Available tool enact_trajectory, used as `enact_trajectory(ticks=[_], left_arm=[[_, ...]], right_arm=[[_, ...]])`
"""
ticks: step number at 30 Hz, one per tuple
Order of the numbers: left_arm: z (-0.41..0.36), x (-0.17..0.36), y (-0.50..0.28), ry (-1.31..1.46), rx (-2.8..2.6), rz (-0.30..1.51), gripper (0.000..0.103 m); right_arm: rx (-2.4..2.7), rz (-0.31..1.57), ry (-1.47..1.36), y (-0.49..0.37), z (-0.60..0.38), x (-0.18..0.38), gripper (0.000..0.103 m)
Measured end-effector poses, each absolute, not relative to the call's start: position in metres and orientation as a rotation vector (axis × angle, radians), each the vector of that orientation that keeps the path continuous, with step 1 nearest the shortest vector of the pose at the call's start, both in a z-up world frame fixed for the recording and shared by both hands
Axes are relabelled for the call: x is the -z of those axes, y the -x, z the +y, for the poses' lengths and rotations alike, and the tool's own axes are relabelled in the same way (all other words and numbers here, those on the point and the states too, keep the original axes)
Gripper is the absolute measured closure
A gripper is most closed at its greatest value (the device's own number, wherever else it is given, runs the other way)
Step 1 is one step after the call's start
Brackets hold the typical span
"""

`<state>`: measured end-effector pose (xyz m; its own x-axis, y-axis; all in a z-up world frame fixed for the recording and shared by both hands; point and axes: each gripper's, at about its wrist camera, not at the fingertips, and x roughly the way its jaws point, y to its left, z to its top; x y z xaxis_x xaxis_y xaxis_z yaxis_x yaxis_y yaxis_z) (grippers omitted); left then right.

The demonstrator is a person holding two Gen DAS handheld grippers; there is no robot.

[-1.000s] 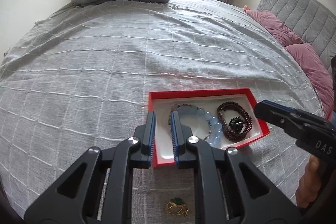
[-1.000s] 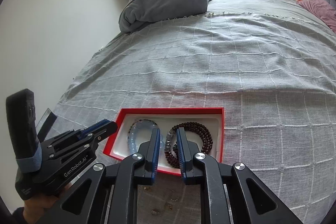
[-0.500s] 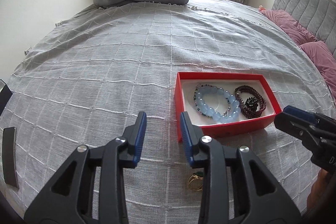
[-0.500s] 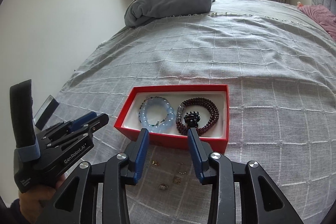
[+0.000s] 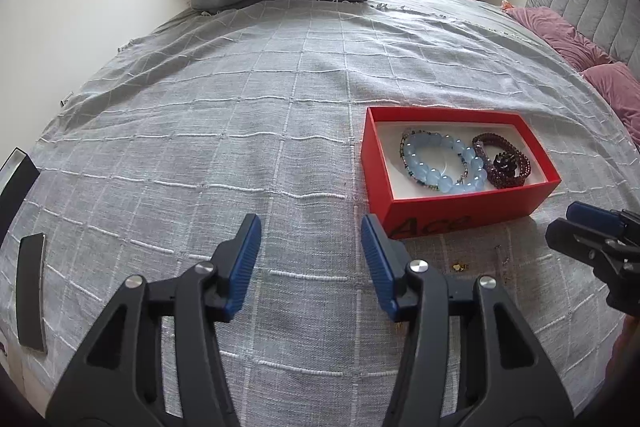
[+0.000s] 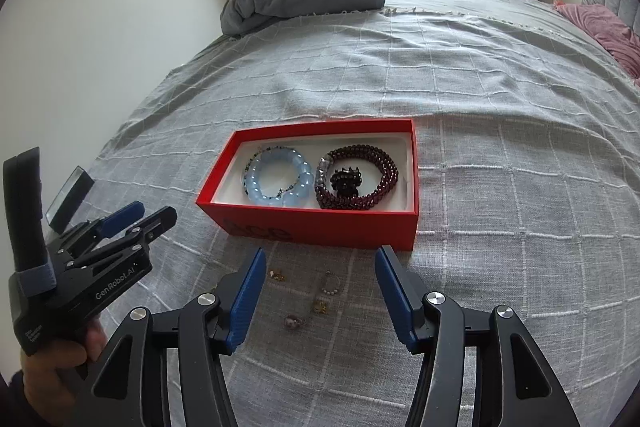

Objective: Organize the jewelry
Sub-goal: 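Withdraw both grippers from the box toward the gold rings and earrings, then grasp the gold green-stone ring with the left gripper while the right gripper closes on an earring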

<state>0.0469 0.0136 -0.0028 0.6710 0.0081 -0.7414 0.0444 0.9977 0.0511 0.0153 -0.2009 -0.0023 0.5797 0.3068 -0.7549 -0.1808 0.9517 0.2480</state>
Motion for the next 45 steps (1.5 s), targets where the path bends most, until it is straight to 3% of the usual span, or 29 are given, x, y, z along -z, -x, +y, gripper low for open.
enact_trajectory(ticks=[11, 34, 36, 39, 42, 45], left_arm=[[0.035, 0.027, -0.047, 0.000, 0.080, 0.918, 0.046], [-0.012, 0.047, -0.031, -0.069, 0.383, 1.028, 0.047], [-0.013, 0.046, -0.031, -0.066, 0.393, 1.028, 0.053], [-0.017, 0.049, -0.033, -0.058, 0.408, 1.047, 0.073], [-0.018, 0.050, -0.035, -0.057, 0.410, 1.048, 0.075], [-0.018, 0.051, -0.035, -0.053, 0.408, 1.055, 0.092]], right_arm=[[-0.255, 0.963, -0.184, -0.018, -0.215, 0.020, 0.042], [-0.269, 0.986, -0.160, -0.018, -0.221, 0.039, 0.045], [-0.278, 0.987, -0.180, -0.018, -0.224, 0.038, 0.052], [-0.275, 0.988, -0.210, -0.022, -0.229, 0.039, 0.066], [-0.290, 1.006, -0.227, -0.026, -0.228, 0.044, 0.074], [-0.312, 1.013, -0.228, -0.027, -0.223, 0.046, 0.077]])
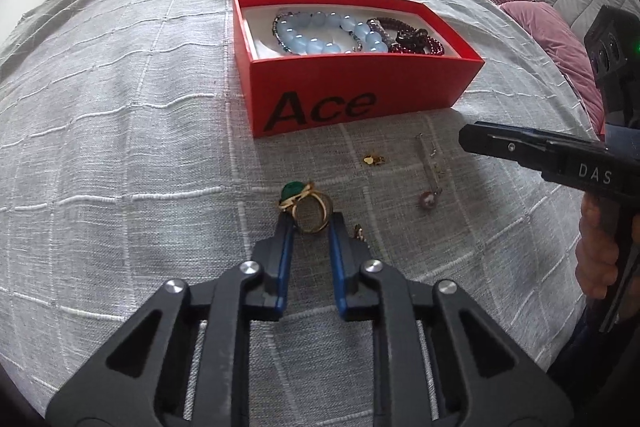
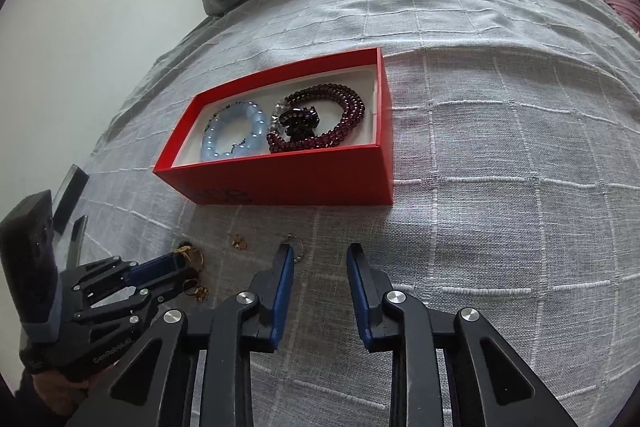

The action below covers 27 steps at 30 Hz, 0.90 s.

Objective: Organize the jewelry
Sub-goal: 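Grasp the gold green-stone ring with the left gripper while the right gripper closes on an earring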

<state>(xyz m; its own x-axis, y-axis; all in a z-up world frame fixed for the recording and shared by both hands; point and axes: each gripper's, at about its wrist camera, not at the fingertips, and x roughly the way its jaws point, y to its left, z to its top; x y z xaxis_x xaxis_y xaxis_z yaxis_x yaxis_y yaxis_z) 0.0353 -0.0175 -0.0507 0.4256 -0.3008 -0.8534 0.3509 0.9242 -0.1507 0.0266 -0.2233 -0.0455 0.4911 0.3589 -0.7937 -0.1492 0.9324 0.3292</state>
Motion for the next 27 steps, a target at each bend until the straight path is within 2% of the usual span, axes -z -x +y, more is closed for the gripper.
enact_trajectory(ticks=[27], left_arm=[[-0.006, 0.051, -0.041, 0.008, 0.391, 1.070, 0.096]], right_arm=[[-0.363, 1.010, -0.164, -0.024, -0.203, 0.048, 0.079]])
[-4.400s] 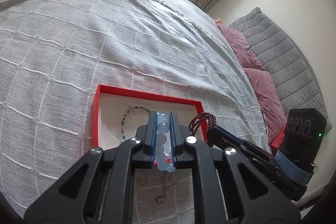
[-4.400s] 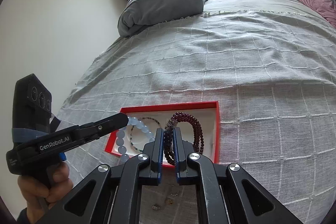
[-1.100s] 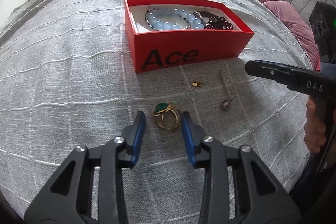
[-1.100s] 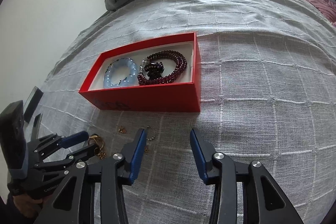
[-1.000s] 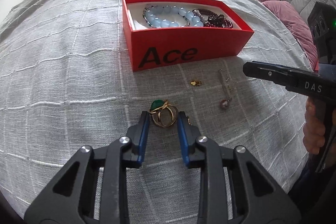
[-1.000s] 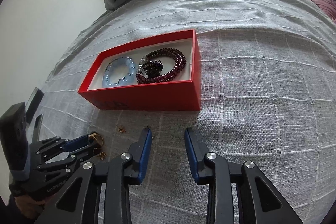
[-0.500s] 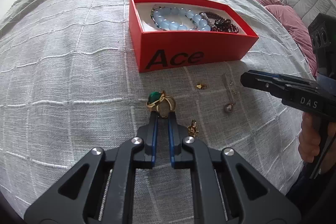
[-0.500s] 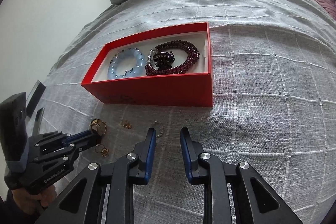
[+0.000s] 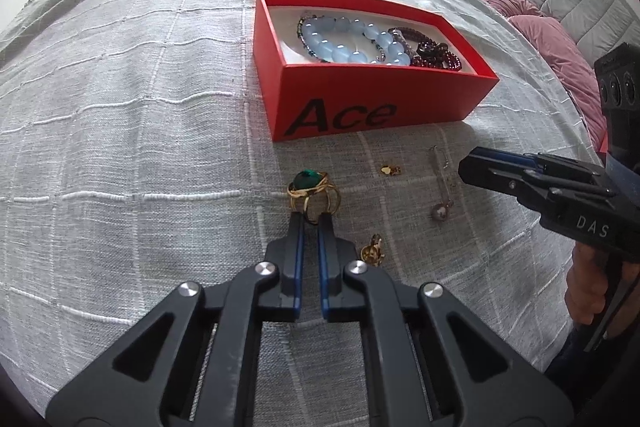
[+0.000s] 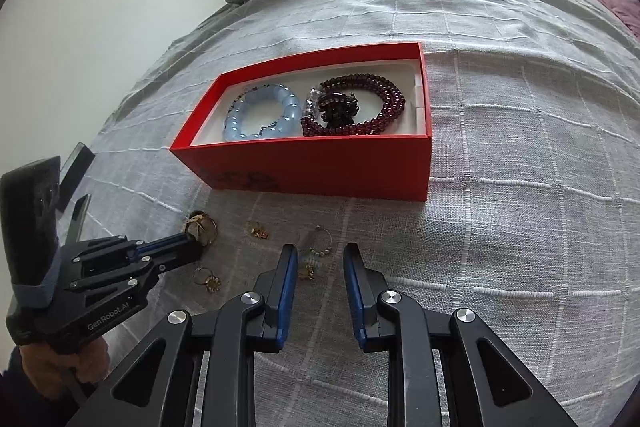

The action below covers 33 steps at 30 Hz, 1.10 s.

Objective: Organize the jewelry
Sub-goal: 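Grasp the gold green-stone ring with the left gripper while the right gripper closes on an earring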

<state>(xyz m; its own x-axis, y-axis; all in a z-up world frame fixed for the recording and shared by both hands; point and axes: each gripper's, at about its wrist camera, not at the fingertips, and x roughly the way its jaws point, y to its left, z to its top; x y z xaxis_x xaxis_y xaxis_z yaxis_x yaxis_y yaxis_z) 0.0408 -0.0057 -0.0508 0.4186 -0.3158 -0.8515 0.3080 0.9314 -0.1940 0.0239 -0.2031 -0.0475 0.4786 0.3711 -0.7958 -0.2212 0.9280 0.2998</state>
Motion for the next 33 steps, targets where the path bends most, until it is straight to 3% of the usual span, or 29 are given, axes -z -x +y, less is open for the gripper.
enact_trajectory(ticks=[11, 26, 33], left_arm=[[-0.001, 0.050, -0.041, 0.015, 0.387, 1.071, 0.100], [-0.010, 0.045, -0.039, 0.009, 0.385, 1.043, 0.101], [-0.006, 0.039, -0.041, 0.022, 0.388, 1.017, 0.101]], right_arm=[[-0.400, 0.999, -0.076, -0.016, -0.179, 0.053, 0.079], [-0.370, 0.982, -0.033, -0.024, -0.168, 0.054, 0.098], [-0.394, 0.966, -0.093, -0.025, -0.182, 0.042, 0.099]])
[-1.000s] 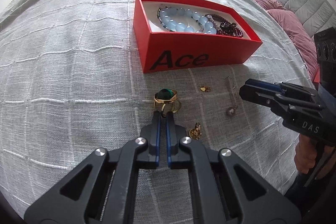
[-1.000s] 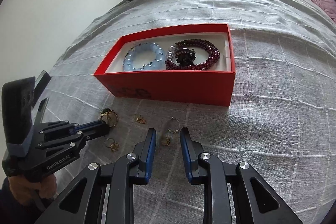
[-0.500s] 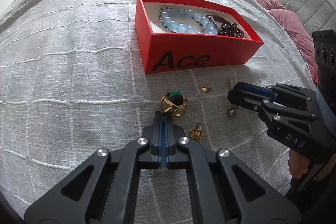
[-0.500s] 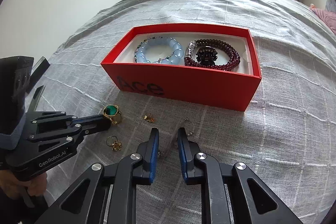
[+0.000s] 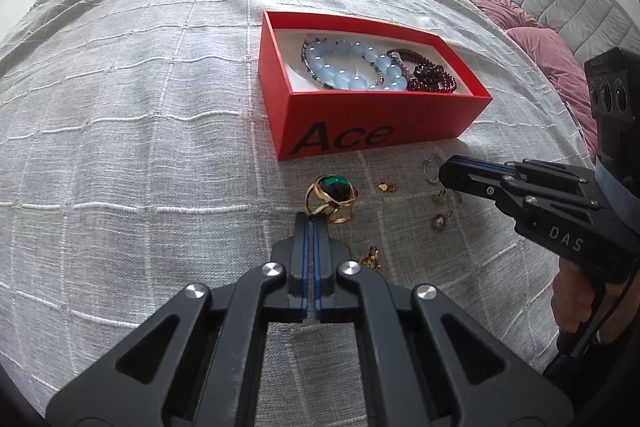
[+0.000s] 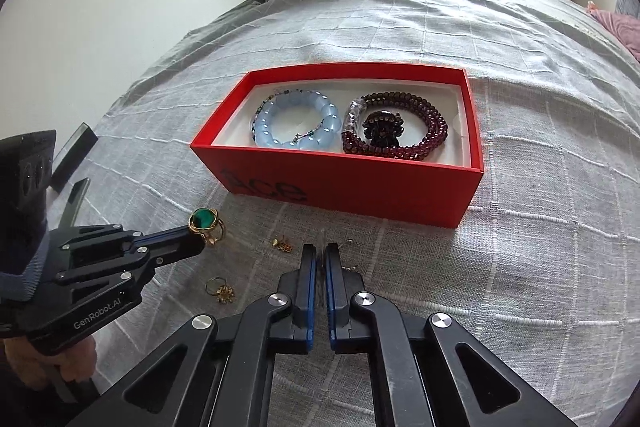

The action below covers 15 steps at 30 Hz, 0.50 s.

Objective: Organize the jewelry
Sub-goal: 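Grasp the gold green-stone ring with the left gripper while the right gripper closes on an earring, then carry the ring with the left gripper while the right gripper carries the earring into the red box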

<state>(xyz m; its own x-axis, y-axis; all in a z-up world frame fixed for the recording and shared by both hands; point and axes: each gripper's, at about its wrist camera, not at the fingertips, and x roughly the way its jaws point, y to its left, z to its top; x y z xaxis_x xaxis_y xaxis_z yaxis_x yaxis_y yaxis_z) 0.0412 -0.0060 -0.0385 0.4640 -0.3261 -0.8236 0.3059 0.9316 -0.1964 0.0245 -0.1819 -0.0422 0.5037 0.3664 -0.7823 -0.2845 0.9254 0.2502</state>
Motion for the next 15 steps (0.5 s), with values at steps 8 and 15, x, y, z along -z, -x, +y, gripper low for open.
enact_trajectory(ticks=[8, 15], left_arm=[[-0.006, 0.030, -0.040, 0.029, 0.409, 0.979, 0.101], [-0.004, 0.025, -0.039, 0.037, 0.411, 0.953, 0.101]], right_arm=[[-0.422, 0.965, -0.201, -0.030, -0.198, 0.035, 0.099], [-0.438, 0.932, -0.239, -0.029, -0.207, 0.025, 0.099]])
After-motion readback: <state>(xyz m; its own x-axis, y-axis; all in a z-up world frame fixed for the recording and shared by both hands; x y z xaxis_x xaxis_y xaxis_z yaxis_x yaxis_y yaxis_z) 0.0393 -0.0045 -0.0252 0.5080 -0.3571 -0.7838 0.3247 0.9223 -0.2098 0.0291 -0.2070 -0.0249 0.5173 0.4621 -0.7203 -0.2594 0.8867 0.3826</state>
